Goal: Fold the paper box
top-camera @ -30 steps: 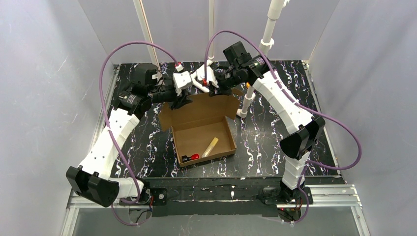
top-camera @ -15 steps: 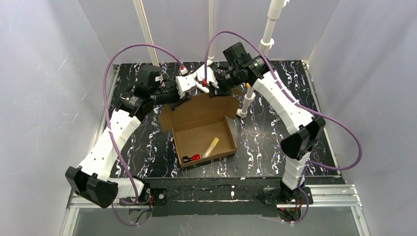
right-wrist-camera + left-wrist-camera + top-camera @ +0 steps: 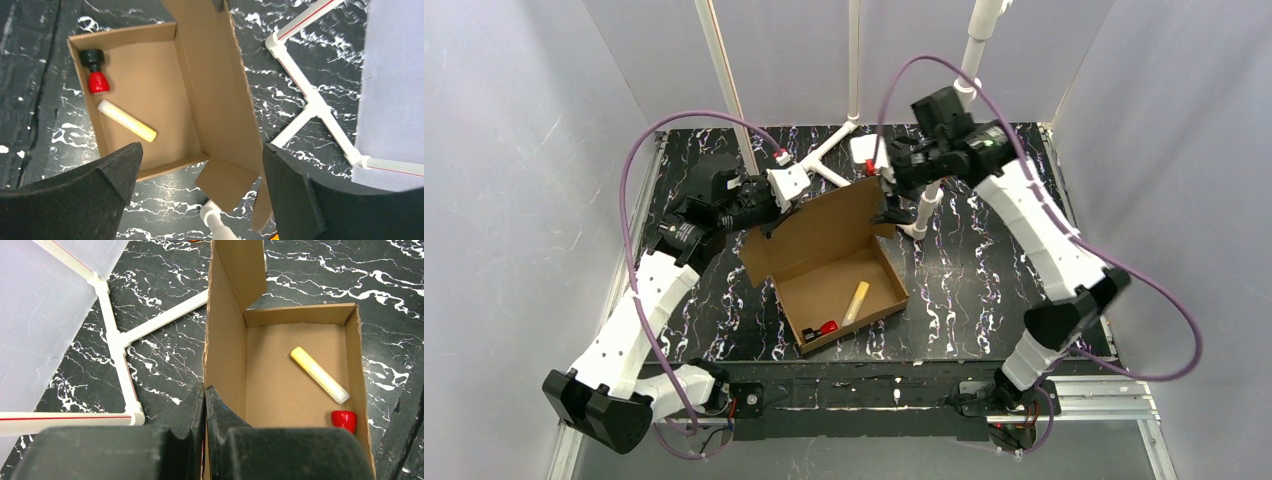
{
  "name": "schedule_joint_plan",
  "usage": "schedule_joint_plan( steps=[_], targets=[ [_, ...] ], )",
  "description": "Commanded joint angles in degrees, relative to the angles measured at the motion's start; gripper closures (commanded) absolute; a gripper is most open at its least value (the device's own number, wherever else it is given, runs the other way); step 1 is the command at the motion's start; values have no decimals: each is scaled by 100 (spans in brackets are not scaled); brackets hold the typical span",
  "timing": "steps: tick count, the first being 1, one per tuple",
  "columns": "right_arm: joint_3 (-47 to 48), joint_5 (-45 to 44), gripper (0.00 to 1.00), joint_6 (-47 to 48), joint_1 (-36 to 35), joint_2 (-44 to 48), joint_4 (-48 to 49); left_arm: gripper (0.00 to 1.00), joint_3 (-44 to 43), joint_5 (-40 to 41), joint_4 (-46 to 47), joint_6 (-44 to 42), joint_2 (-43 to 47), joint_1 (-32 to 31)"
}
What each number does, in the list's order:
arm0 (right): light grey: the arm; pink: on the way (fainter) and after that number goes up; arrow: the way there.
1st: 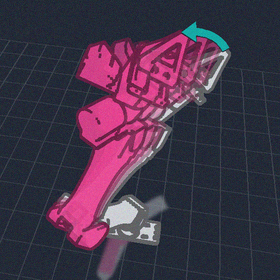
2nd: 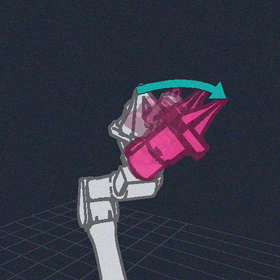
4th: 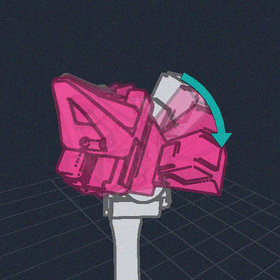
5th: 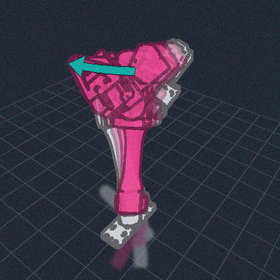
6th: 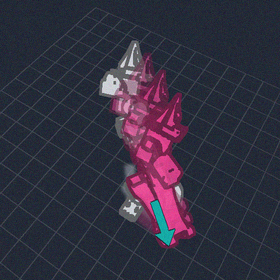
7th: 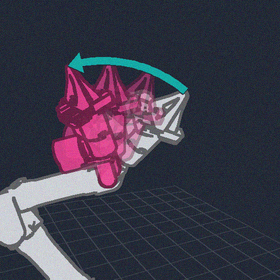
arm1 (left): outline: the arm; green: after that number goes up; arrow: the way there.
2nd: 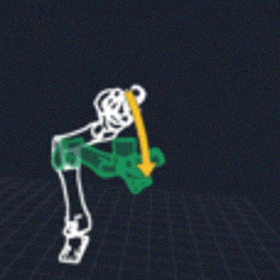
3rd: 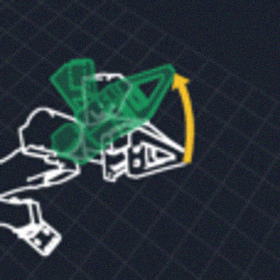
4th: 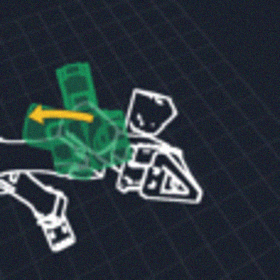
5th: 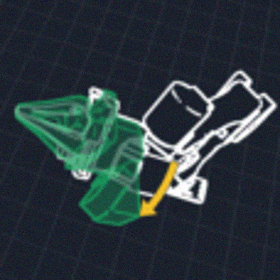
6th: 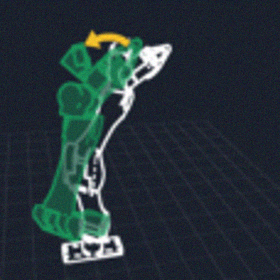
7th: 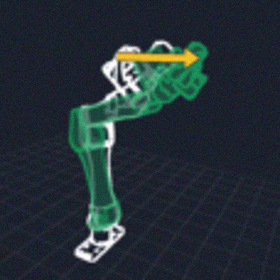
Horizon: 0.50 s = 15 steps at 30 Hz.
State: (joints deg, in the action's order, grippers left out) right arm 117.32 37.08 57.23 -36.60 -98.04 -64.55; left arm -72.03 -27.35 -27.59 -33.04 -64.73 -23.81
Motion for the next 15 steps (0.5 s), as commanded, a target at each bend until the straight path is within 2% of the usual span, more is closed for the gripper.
schedule_joint_plan(
  steps=[1,6,9,15],
  targets=[
    [-570,874,2,76,567,882,-114,100,245,131,434,187,326,-9],
    [-2067,1398,4,-60,1342,1586,373,100,502,240,736,218,539,-10],
    [-2971,1220,18,-186,1453,1942,824,100,524,251,775,219,590,-10],
    [-4249,480,53,-645,1476,2173,1955,100,547,194,836,271,635,-9]
  ],
)
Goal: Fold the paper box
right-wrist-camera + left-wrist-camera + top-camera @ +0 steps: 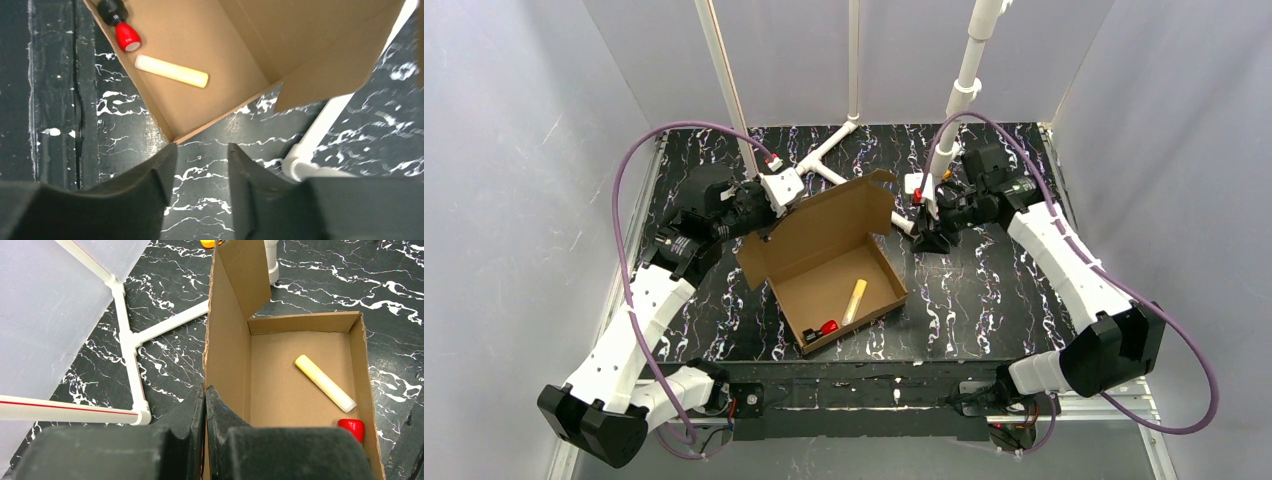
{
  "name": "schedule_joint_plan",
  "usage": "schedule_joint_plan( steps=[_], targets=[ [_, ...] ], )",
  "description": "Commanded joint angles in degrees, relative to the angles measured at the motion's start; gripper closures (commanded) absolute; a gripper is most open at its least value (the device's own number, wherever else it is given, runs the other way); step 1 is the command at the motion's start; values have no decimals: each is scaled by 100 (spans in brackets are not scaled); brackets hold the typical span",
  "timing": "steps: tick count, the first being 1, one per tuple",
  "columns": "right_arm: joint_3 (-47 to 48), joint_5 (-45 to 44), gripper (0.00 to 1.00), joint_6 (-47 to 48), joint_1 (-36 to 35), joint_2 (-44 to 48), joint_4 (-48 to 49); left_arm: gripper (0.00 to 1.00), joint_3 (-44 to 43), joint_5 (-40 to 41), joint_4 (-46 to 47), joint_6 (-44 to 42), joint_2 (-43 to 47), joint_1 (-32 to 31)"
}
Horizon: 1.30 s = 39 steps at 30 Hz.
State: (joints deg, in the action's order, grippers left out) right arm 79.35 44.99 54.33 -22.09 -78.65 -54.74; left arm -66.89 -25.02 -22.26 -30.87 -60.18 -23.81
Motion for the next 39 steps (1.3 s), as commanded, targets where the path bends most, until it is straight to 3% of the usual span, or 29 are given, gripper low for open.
schedule_joint_plan(
  steps=[1,8,19,31,39],
  targets=[
    [-592,-359,56,-398,22,236,1130,100,37,-72,317,74,175,-10],
    [-1071,-597,55,-384,41,208,1699,100,5,-479,351,-33,83,-5],
    [-1247,284,47,-22,734,453,1413,100,-106,-882,570,39,-125,-9],
    [-1924,938,50,-669,1122,571,2382,100,-127,-1342,512,262,-121,-4],
    [-2009,1371,59,-777,1137,432,2653,100,-99,-1468,765,533,-125,-9]
  ],
)
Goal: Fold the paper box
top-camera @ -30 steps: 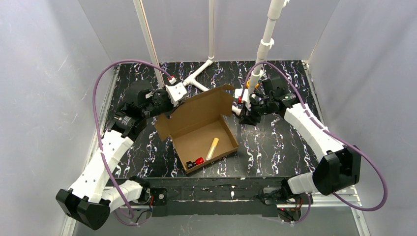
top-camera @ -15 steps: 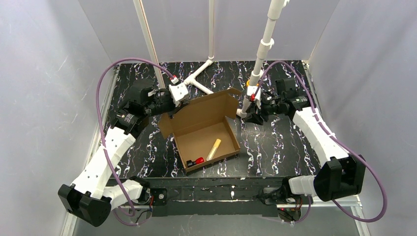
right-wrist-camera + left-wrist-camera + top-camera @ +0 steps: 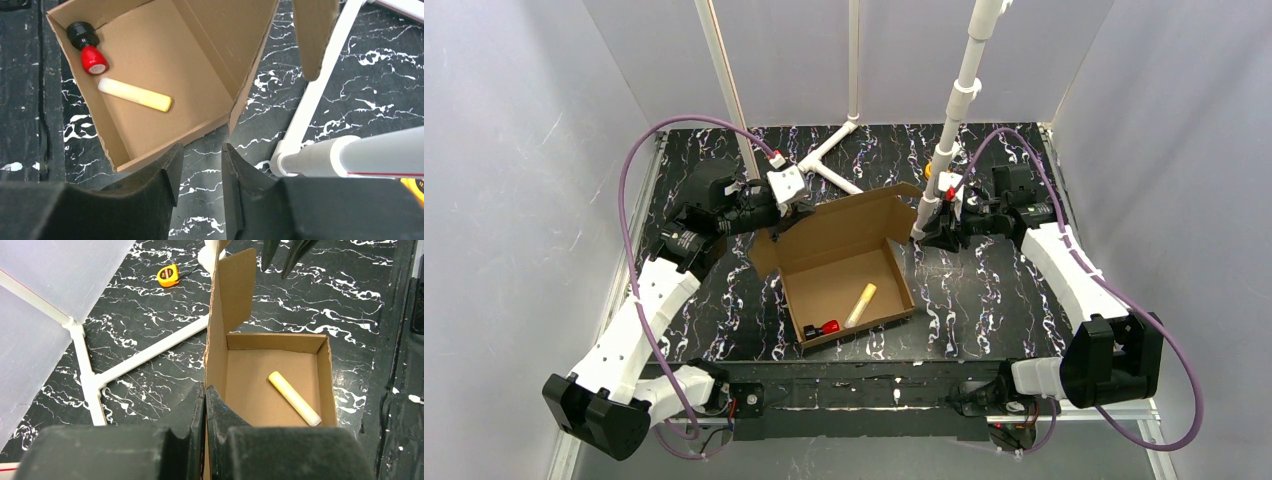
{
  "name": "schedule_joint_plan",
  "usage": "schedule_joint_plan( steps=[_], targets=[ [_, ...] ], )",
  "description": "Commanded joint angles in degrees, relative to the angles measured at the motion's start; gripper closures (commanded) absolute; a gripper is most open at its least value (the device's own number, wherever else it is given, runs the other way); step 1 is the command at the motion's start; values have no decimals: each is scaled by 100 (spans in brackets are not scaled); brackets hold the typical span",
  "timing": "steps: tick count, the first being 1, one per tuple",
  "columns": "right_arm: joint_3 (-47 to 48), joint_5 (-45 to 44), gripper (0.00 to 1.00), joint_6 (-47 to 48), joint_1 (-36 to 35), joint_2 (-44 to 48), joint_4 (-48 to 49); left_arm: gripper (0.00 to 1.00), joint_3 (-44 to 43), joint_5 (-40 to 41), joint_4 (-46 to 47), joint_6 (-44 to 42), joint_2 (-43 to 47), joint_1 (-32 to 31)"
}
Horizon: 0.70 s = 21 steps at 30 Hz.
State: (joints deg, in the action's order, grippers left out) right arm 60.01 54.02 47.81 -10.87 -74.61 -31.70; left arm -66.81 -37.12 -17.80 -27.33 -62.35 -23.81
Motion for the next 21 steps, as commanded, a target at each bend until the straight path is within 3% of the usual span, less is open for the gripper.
schedule_joint_plan(
  steps=[1,5,12,21],
  targets=[
    [-70,477,60,-134,27,23,371,100,-108,-268,333,190,93,-9],
    [-73,571,69,-284,193,55,461,100,-97,-308,401,281,92,-10],
    [-144,798,74,-440,546,102,548,100,-61,-415,595,489,-25,-10],
    [-723,112,96,-2030,578,45,2154,100,-18,-591,816,737,-138,-9]
  ],
)
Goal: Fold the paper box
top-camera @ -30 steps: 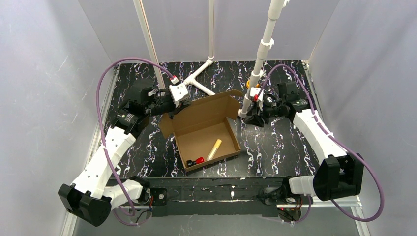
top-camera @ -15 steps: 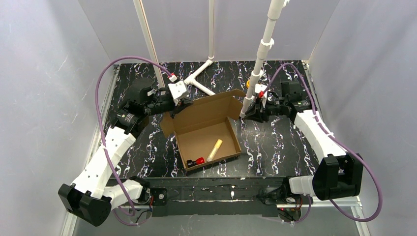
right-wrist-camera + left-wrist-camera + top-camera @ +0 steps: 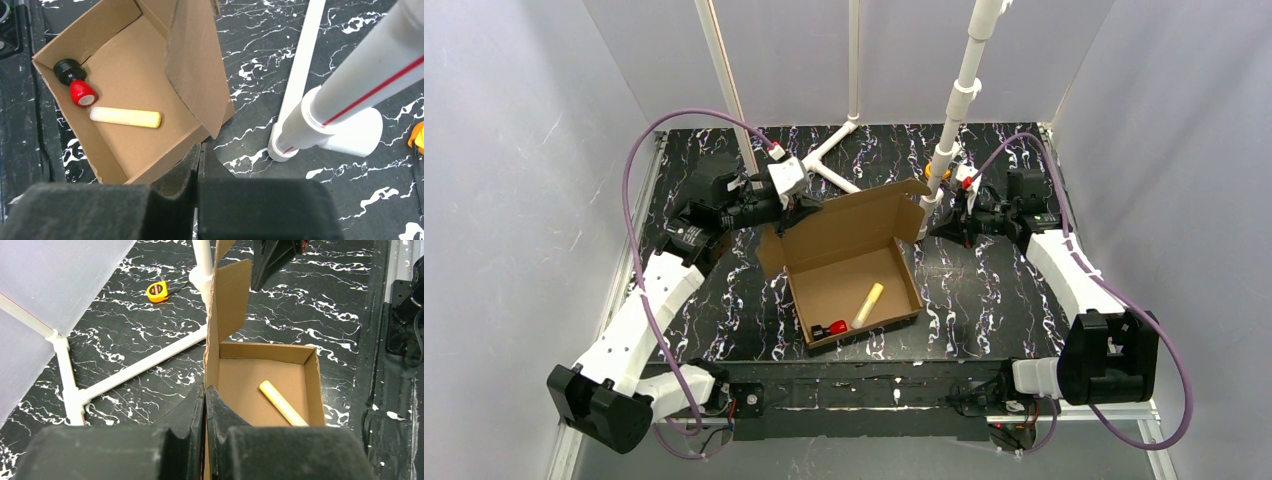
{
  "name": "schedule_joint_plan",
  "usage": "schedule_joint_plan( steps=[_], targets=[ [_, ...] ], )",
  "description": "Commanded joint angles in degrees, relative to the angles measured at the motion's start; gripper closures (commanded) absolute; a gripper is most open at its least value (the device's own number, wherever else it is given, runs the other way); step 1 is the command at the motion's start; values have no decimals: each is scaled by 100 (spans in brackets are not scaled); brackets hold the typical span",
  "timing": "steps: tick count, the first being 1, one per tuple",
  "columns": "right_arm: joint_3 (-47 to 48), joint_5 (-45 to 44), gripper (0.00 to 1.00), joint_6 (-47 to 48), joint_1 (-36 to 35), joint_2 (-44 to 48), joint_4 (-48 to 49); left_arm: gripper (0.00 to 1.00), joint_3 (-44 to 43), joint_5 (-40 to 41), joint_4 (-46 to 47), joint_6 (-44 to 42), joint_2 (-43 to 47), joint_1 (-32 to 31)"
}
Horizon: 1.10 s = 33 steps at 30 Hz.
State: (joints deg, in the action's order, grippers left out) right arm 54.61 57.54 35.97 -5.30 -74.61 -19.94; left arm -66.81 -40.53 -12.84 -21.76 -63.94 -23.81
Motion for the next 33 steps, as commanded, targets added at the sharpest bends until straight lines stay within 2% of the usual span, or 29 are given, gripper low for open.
schedule_joint_plan(
  steps=[1,5,11,18,24,33],
  targets=[
    [-254,-251,97,-986,26,35,1152,100,16,-259,393,221,11,-9],
    [-560,-243,99,-1354,-8,-18,1738,100,129,-275,646,376,-5,-9],
    [-644,-181,99,-1489,-114,-126,2111,100,132,-371,743,496,-120,-11],
    [-751,263,98,-1294,-331,-165,2082,100,159,-428,920,664,-209,-10],
    [-798,303,98,-1028,-534,-222,2003,100,153,-476,946,729,-260,-9],
    [-836,-548,90,-1275,-590,-289,2212,100,188,-748,1107,937,-405,-9]
  ],
)
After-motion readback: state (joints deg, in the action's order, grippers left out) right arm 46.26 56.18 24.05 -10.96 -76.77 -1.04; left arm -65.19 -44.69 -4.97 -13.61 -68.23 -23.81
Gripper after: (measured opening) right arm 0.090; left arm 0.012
